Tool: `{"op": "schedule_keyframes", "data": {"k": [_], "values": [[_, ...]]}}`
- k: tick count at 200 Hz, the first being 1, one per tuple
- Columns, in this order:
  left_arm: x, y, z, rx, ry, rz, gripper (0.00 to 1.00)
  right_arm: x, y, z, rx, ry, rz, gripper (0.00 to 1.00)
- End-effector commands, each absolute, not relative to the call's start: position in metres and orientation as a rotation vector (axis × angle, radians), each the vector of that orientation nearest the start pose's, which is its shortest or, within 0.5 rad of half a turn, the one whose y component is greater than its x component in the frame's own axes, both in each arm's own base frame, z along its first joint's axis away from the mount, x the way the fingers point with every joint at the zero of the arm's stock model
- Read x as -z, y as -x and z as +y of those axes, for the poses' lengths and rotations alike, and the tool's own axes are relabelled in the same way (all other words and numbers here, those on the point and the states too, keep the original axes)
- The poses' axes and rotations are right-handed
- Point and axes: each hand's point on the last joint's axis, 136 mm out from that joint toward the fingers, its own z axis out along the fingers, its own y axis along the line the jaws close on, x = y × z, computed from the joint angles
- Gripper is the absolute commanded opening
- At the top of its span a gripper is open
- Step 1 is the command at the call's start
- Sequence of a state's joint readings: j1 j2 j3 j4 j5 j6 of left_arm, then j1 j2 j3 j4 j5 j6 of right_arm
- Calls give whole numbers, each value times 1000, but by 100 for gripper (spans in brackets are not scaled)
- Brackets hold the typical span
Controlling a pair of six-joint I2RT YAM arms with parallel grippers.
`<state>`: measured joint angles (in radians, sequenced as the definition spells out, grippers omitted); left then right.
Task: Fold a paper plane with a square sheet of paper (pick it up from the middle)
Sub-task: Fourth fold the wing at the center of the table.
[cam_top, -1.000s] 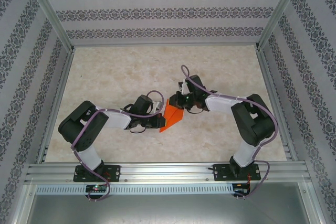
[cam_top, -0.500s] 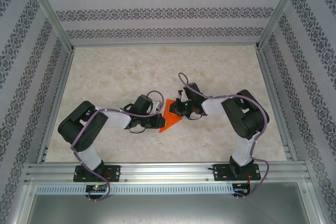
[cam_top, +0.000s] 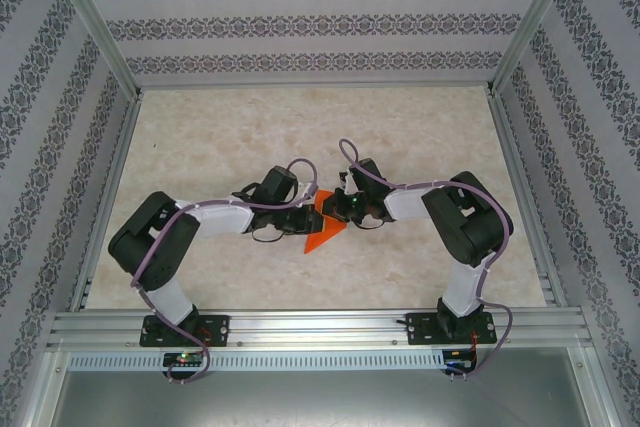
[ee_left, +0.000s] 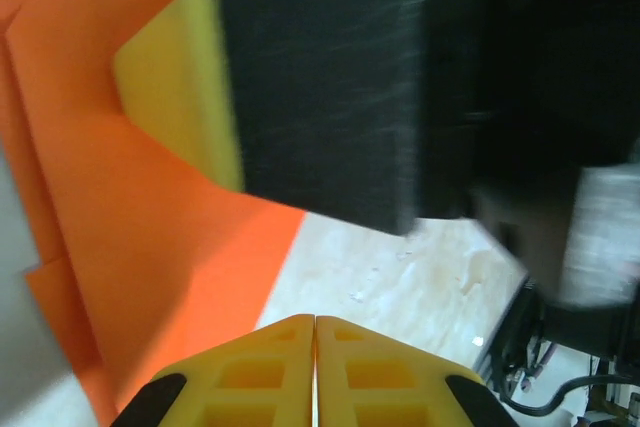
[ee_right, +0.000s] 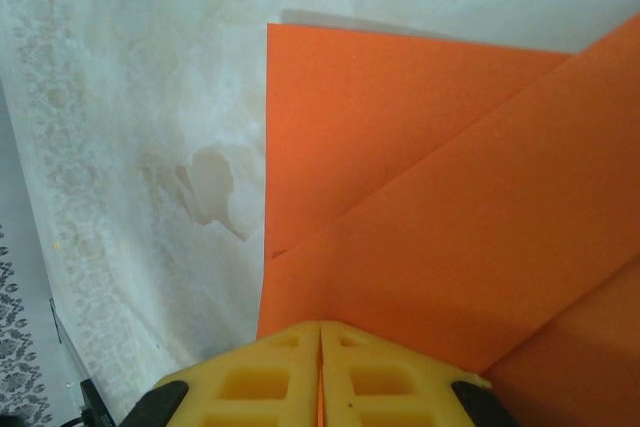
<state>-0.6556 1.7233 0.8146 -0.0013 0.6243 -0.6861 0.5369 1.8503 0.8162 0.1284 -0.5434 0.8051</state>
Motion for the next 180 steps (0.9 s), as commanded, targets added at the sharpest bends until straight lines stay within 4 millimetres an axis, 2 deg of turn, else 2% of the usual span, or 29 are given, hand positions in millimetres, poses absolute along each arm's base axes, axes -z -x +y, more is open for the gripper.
{"op": "schedule_keyframes", "data": {"k": [1, 33, 50, 102, 180], "values": [[-29, -237, -315, 1291, -217, 2804, 11, 26, -285, 258, -959, -156, 2844, 10], [-8, -216, -301, 1260, -186, 2884, 10, 28, -283, 255, -941, -156, 2850, 10], [-5, -203, -297, 1300, -199, 2921, 10, 29, -283, 254, -935, -156, 2855, 10], [3, -165, -274, 1277, -257, 3023, 10, 30, -284, 253, -905, -151, 2864, 10], [12, -138, -260, 1309, -227, 3096, 9, 29, -284, 254, -903, -143, 2866, 11]]}}
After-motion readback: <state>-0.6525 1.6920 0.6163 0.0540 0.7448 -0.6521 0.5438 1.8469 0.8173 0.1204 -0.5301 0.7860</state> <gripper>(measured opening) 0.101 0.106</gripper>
